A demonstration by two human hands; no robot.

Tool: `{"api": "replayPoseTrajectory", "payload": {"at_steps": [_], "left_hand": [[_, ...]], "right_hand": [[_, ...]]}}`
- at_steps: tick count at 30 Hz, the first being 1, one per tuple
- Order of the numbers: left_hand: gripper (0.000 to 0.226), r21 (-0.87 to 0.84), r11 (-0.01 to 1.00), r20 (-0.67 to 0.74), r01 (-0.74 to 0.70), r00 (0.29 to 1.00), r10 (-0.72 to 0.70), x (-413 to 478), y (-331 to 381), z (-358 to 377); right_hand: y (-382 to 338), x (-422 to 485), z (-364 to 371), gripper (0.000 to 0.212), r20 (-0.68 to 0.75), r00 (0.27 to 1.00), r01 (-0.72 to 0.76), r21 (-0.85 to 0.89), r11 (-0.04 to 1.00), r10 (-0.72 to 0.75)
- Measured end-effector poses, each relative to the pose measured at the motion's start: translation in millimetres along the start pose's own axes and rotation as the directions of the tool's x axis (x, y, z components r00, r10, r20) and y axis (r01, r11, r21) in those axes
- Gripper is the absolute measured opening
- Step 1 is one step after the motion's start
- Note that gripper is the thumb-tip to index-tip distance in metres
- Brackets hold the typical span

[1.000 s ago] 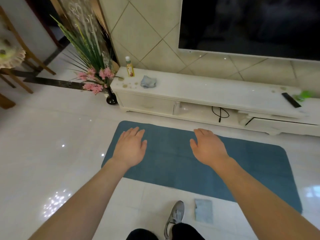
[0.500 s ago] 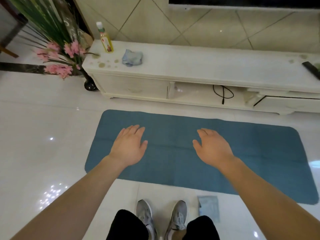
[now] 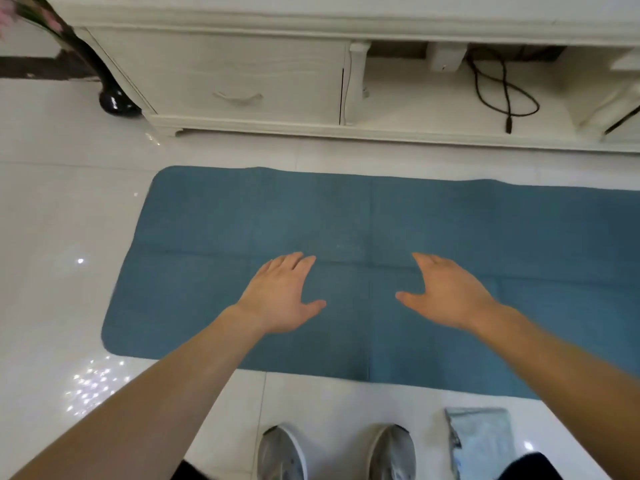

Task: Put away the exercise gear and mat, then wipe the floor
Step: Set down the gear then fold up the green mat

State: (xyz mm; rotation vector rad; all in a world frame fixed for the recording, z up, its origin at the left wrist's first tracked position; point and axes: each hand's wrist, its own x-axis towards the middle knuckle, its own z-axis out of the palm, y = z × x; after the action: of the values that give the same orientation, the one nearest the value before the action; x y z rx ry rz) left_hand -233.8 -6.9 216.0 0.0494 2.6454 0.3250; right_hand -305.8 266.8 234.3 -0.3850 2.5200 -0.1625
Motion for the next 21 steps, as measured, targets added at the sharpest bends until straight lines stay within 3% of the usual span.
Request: {"api": "replayPoseTrajectory", "payload": {"at_steps": [9, 17, 21], "left_hand": [[0.106, -0.009, 0.998, 0.086, -0.056, 0.995, 0.057, 73.6, -14.6, 140.8], [0.112, -0.042, 0.998, 0.229, -0.046, 0.972, 0.054, 65.6, -16.4, 234.8], [0.111, -0.011, 0.997, 0.214, -0.072, 0.974, 0.073, 62.6, -22.3, 268.0]], "right_hand": [[53.0, 60.4, 151.9, 0.089, 0.075, 0.994, 0.083, -0.113, 0.990, -0.074], [69.3, 60.3, 239.9, 0.091, 0.202, 0.977, 0.090, -0.088, 0.992, -0.071], [73.3, 60.0, 268.8, 0.092, 0.194, 0.976, 0.120, -0.103, 0.987, -0.098]]}}
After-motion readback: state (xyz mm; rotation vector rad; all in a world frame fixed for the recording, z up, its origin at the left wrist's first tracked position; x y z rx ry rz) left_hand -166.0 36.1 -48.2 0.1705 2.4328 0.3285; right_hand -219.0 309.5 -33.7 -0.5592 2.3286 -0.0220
